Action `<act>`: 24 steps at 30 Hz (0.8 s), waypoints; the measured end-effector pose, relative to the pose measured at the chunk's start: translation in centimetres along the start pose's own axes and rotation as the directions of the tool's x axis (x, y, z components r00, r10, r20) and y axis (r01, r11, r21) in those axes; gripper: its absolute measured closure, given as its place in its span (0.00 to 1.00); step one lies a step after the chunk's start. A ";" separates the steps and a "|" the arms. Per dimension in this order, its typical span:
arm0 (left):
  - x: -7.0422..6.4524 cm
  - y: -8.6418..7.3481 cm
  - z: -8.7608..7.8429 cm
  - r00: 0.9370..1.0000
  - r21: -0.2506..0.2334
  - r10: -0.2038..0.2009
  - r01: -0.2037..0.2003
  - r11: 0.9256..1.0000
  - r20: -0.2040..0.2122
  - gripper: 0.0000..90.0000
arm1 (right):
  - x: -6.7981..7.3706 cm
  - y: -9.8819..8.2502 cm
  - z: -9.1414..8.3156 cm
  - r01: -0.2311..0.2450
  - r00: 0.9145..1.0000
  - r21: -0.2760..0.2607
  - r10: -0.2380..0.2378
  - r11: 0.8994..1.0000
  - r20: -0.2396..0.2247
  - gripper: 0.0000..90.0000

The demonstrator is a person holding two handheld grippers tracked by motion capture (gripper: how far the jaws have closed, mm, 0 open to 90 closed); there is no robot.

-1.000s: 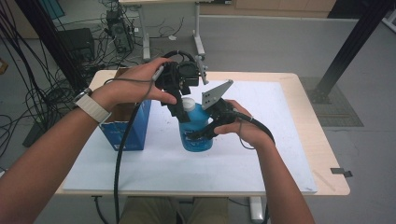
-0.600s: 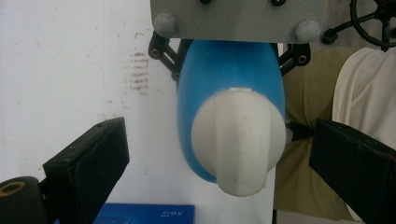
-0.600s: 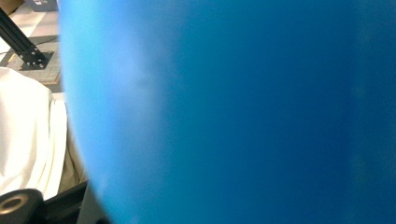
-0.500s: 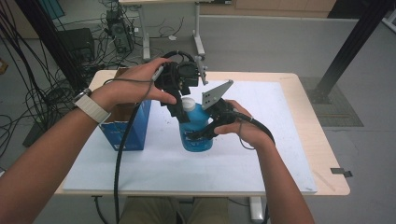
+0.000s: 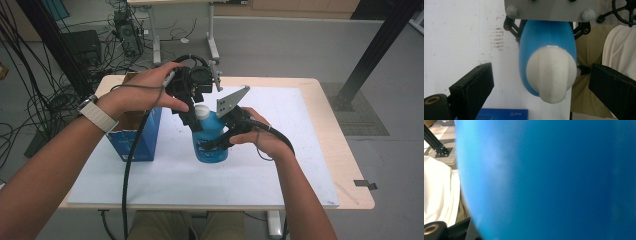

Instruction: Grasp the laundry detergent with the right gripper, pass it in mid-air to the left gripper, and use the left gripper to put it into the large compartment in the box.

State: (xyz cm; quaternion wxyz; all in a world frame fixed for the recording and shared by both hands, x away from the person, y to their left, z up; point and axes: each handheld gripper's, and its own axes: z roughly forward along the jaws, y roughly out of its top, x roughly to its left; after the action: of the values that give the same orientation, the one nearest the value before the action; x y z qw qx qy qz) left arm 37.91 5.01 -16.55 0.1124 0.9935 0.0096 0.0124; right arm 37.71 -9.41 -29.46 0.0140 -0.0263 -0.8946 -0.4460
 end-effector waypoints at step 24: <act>-0.1 0.0 0.1 1.000 0.010 0.007 -0.007 1.000 -0.002 0.08 | 0.1 0.0 -0.1 -0.003 1.000 0.002 0.003 1.000 0.000 0.48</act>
State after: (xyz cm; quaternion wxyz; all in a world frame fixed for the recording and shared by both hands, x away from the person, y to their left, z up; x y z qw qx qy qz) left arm 37.81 4.95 -16.60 0.1075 0.9941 0.0066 0.0137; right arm 37.64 -9.47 -29.44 0.0147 -0.0274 -0.8949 -0.4452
